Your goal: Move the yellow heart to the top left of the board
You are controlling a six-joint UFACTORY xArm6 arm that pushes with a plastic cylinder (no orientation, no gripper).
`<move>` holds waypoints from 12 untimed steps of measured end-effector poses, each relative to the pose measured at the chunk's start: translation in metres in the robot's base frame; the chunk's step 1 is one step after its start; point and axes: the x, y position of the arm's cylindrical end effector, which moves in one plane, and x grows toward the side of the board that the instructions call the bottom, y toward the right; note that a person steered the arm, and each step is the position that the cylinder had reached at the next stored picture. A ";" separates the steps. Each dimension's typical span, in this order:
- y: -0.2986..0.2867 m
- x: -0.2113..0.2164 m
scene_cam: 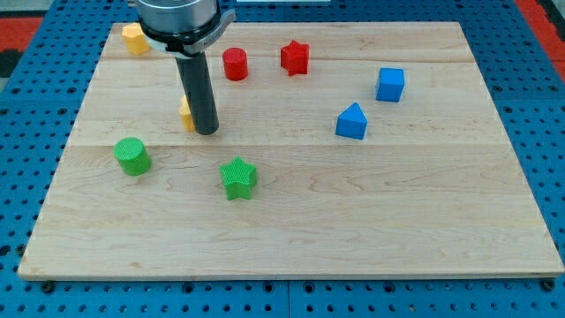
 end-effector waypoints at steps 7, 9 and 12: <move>-0.132 -0.066; -0.151 -0.129; -0.193 -0.158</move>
